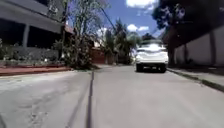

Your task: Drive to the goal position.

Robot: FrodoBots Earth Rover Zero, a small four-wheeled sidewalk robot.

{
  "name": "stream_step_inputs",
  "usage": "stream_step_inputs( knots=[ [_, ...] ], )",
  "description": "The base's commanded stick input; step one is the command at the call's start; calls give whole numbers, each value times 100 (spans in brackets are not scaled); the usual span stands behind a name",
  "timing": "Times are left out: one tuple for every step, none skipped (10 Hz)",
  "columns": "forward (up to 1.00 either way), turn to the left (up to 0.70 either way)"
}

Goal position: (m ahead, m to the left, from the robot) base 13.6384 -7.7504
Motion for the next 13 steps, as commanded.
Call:
stream_step_inputs(
  knots=[
    [100,-1],
    [100,0],
    [100,0],
    [100,0],
    [100,0],
    [100,0],
    [100,0],
    [100,0],
    [100,0],
    [100,0],
    [100,2],
    [100,2],
    [100,0]
  ],
)
